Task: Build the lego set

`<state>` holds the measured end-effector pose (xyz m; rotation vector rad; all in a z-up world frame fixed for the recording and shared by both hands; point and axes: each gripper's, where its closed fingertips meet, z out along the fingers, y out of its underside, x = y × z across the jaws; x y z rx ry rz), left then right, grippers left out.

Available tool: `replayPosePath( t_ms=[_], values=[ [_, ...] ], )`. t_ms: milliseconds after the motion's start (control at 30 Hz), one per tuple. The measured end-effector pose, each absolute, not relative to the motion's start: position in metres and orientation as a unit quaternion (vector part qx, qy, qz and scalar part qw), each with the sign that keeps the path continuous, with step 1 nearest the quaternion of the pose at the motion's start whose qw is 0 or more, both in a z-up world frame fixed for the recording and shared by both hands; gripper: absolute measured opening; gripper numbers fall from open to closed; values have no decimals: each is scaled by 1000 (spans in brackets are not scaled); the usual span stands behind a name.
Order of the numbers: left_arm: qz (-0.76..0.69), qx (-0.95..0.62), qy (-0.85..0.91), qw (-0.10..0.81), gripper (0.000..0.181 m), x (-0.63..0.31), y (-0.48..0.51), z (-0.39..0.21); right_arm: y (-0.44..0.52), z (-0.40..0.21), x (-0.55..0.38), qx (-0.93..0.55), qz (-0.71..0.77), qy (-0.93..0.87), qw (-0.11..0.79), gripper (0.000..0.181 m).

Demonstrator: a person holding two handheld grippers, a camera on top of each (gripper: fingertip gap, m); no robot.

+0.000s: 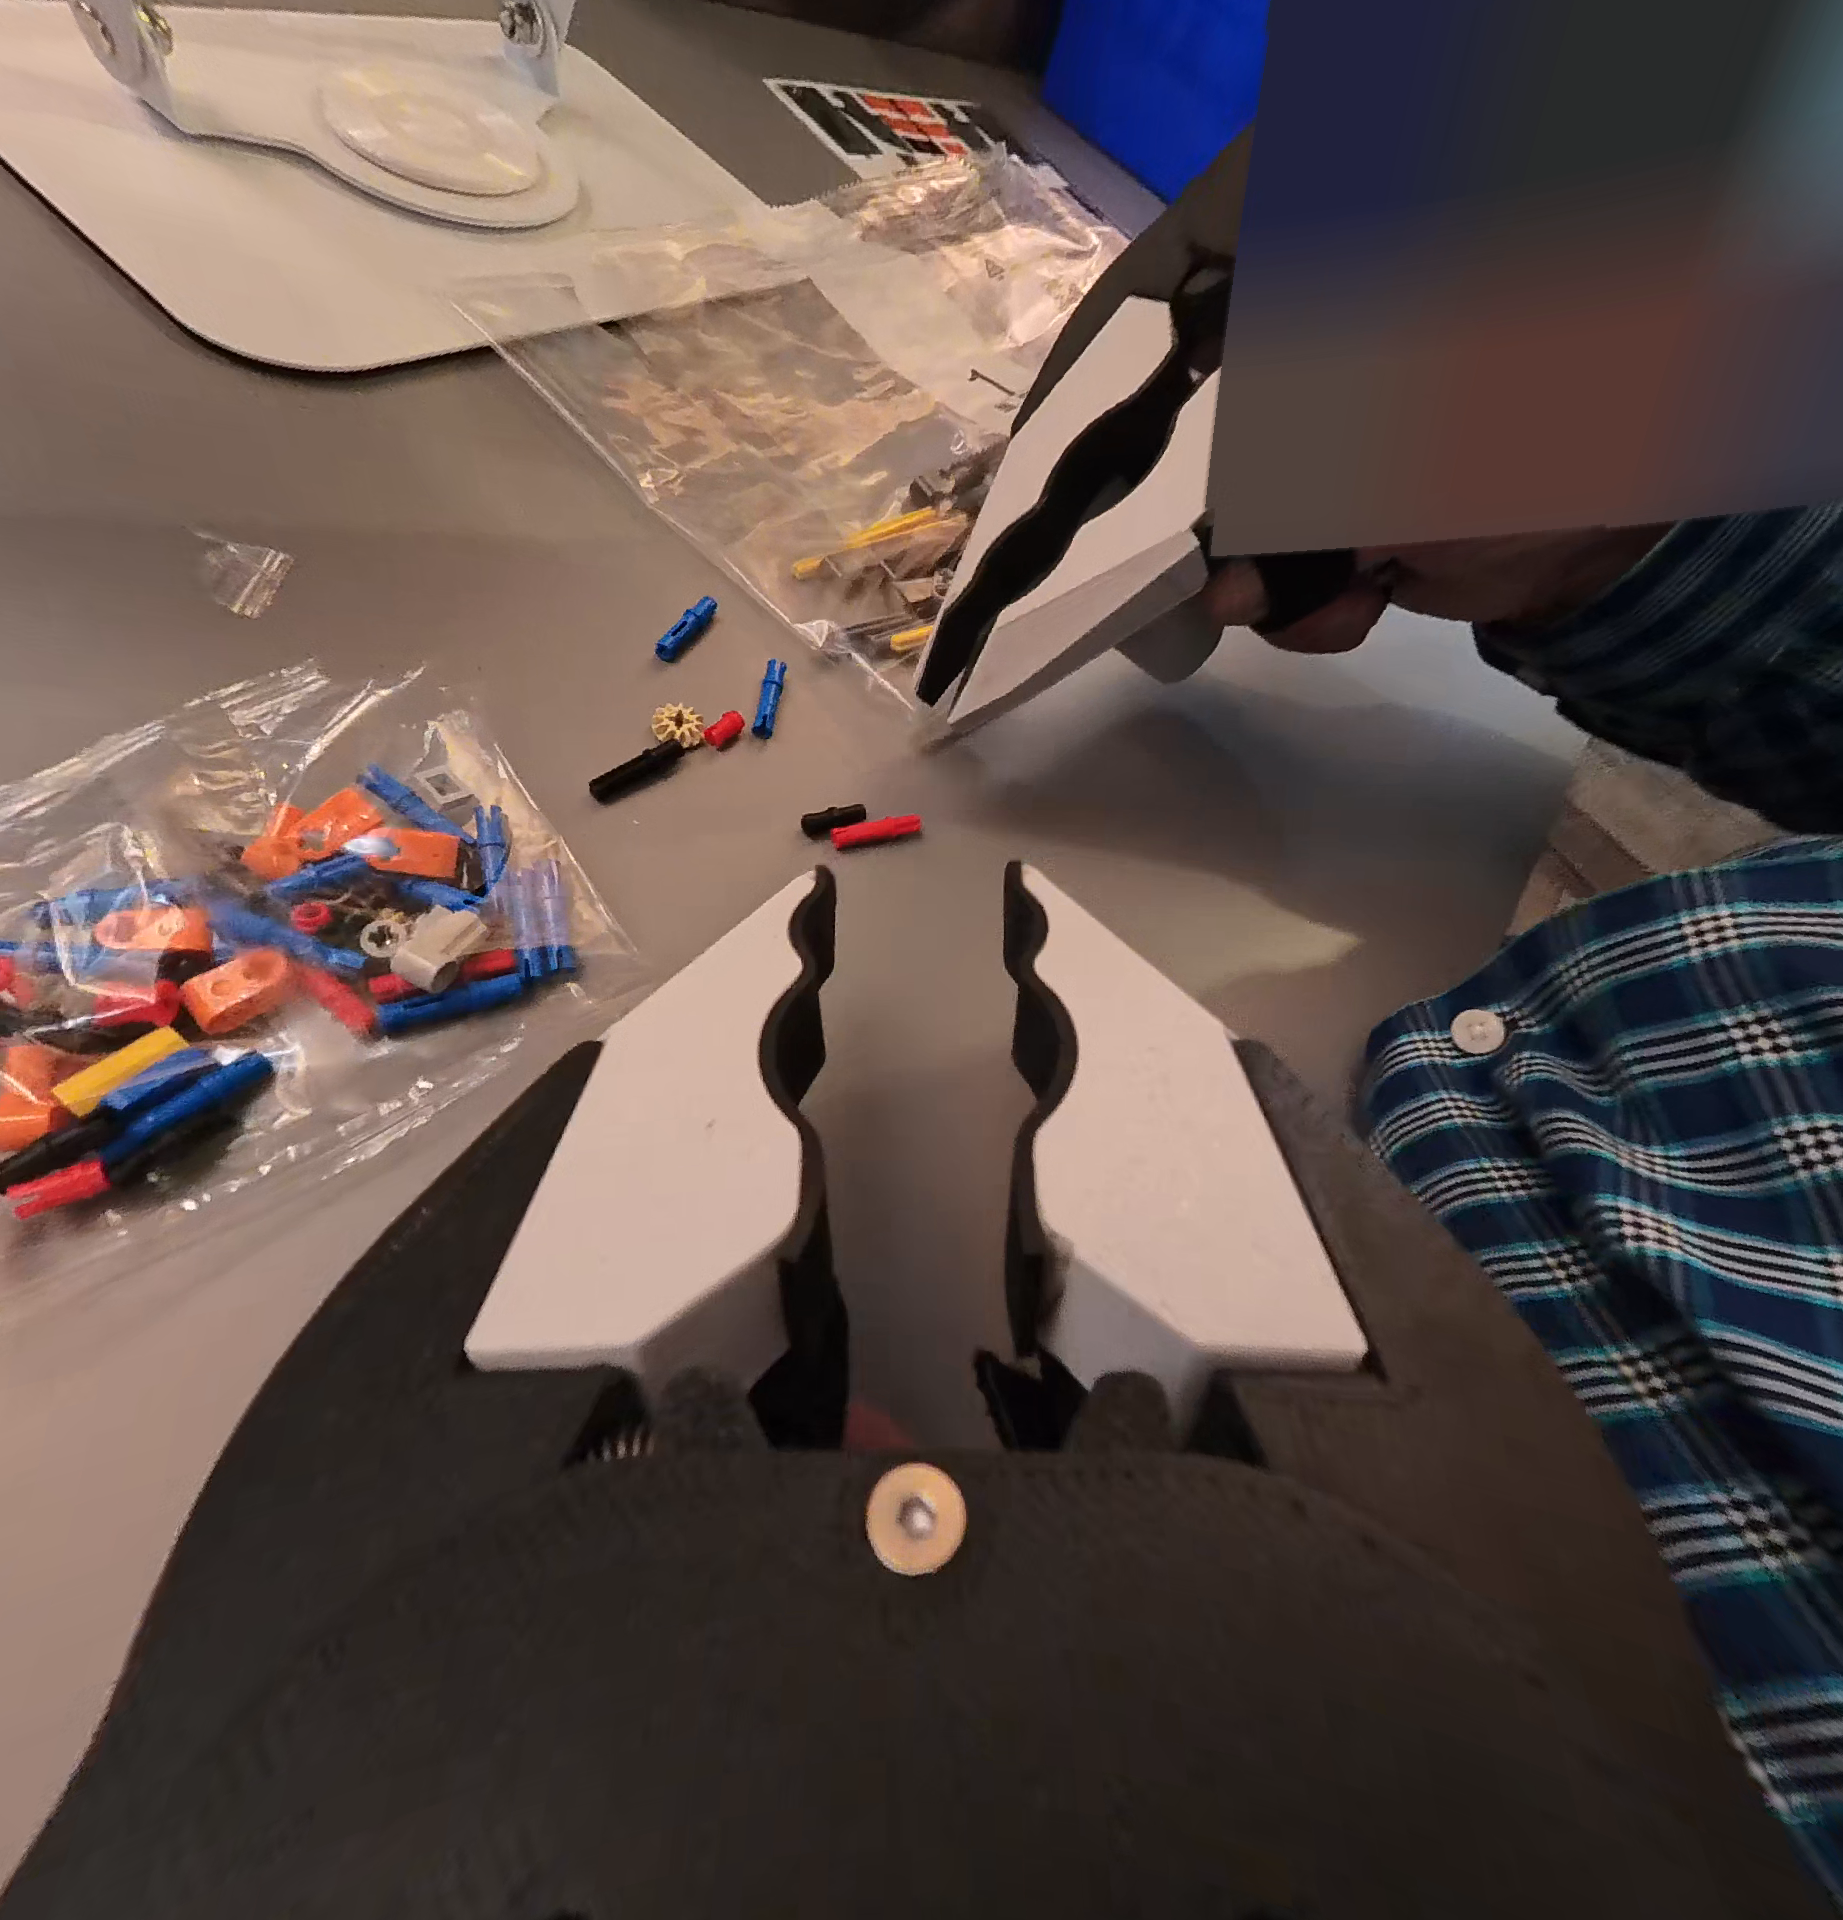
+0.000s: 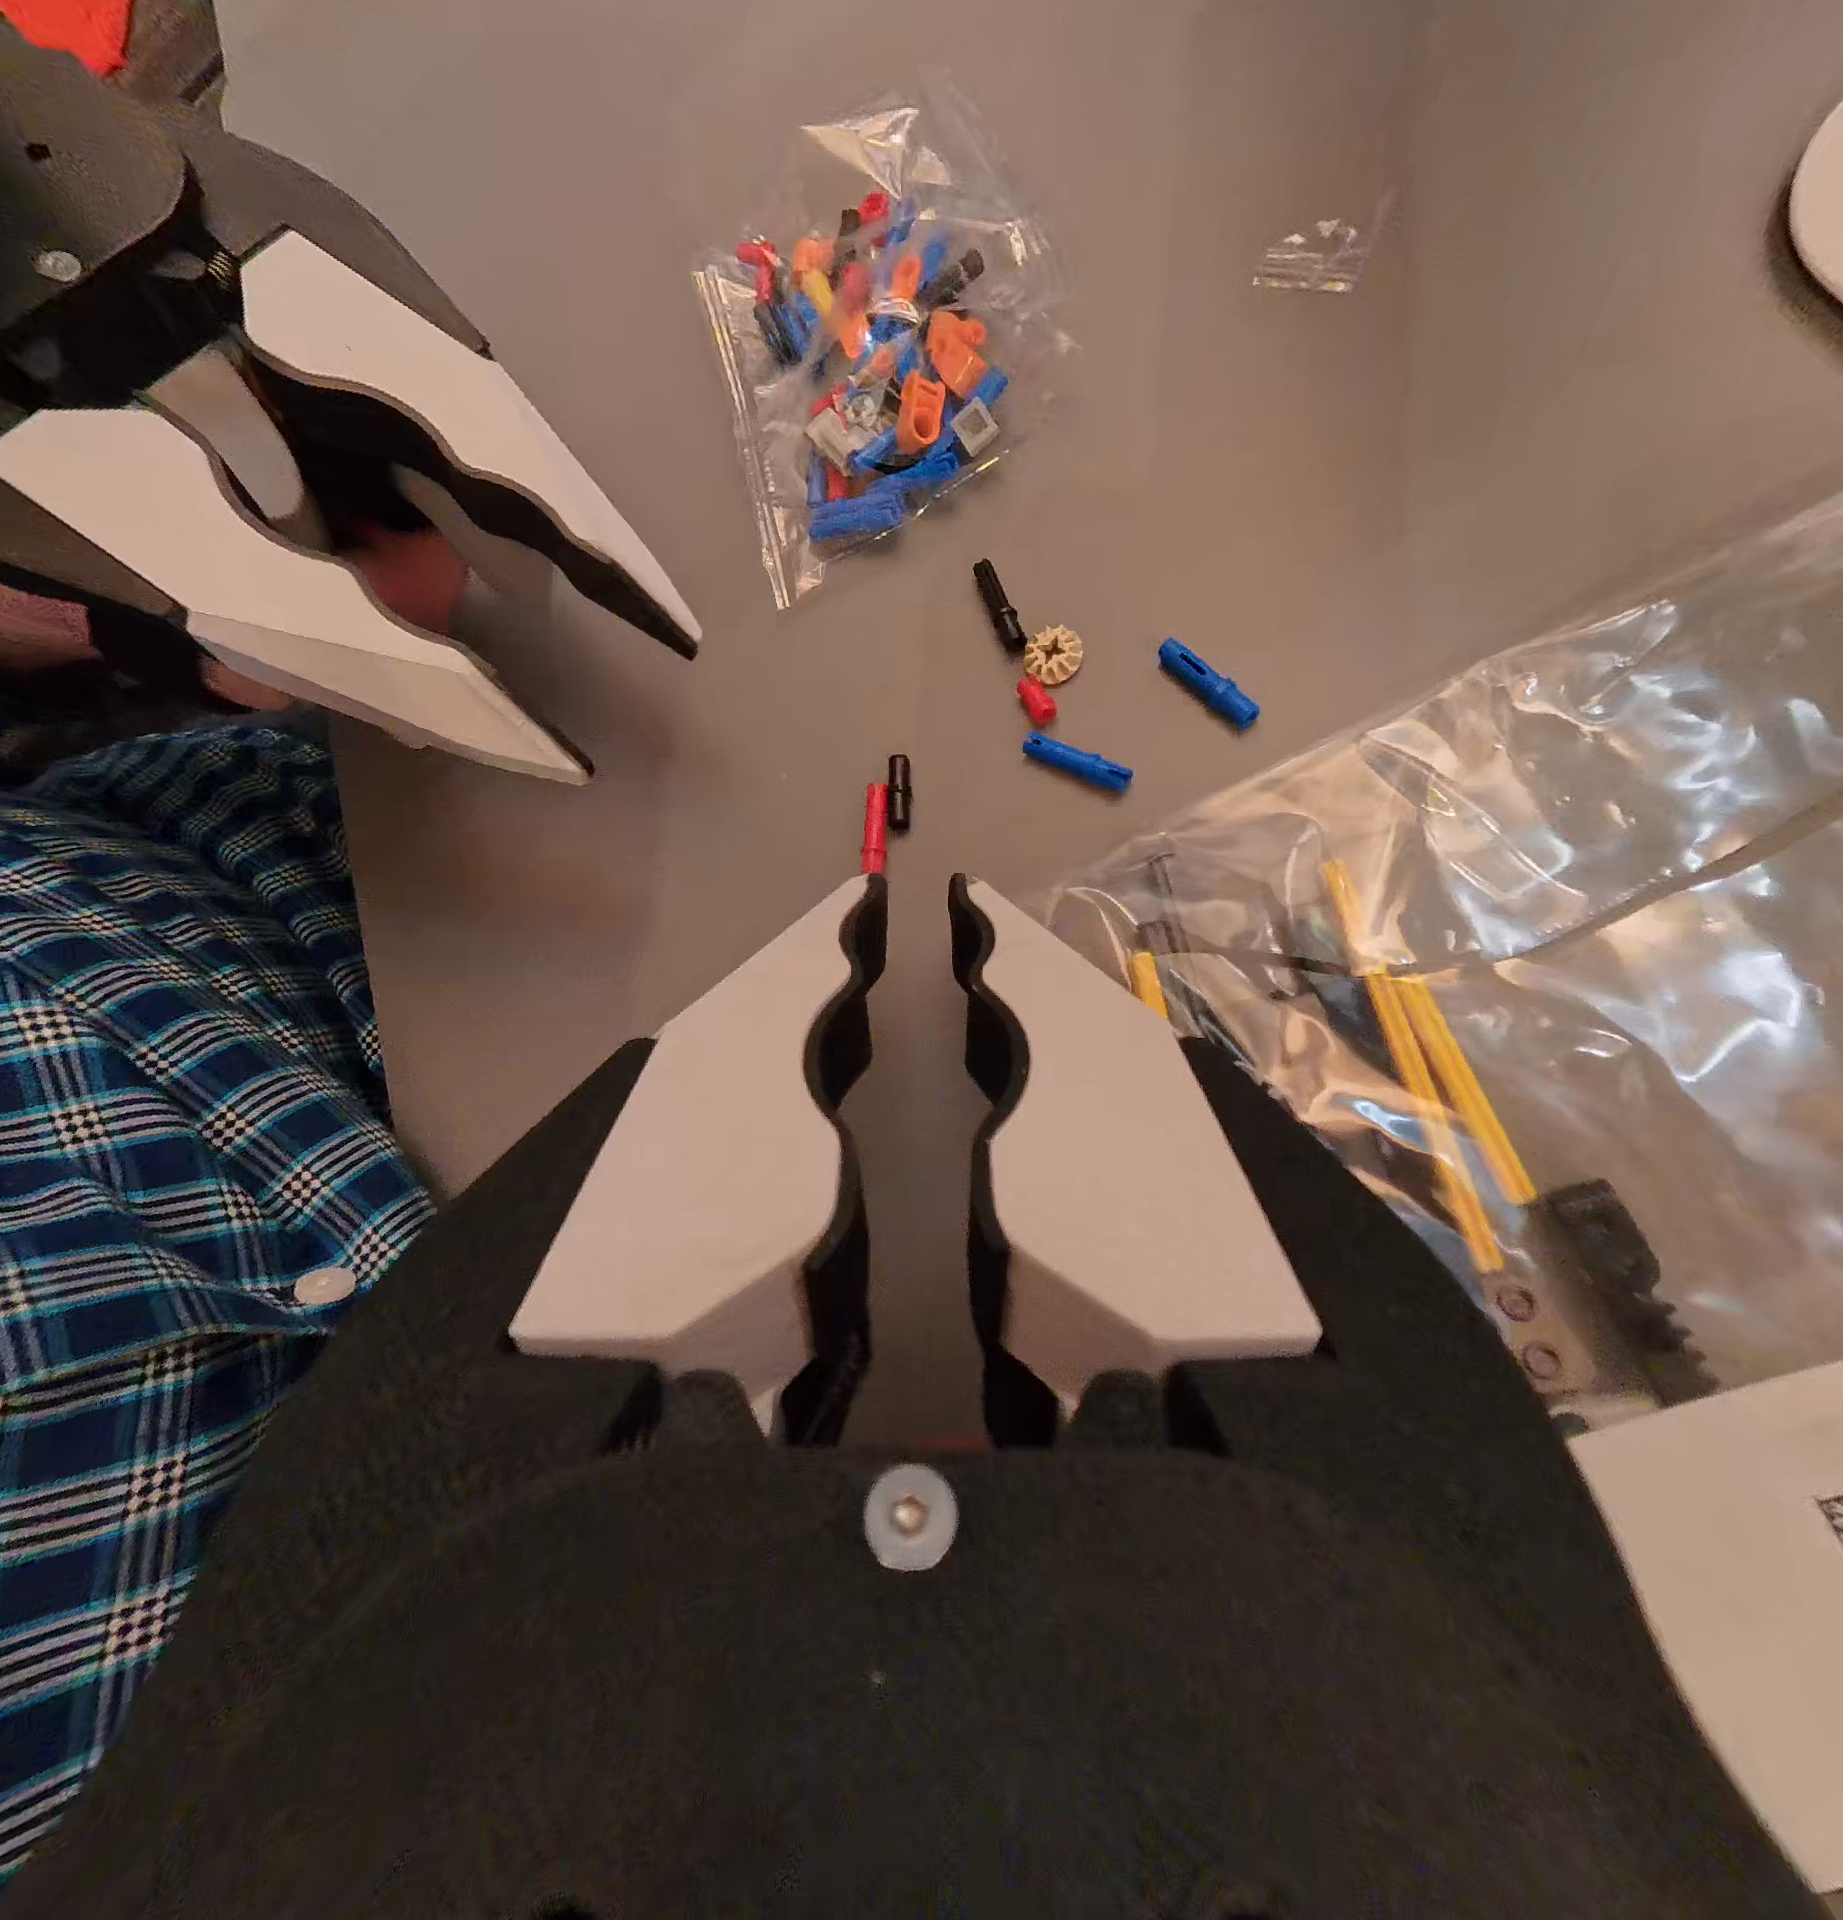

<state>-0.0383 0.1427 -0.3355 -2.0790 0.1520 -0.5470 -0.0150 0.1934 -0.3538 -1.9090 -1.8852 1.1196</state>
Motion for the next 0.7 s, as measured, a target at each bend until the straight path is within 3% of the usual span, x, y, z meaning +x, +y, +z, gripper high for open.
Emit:
replayPosePath(
  t_ms=[700],
  values=[
    [-104,-882,115,445,35,-43,154,-354,194,-347,-13,-605,382,-658,235,17]
  ],
)
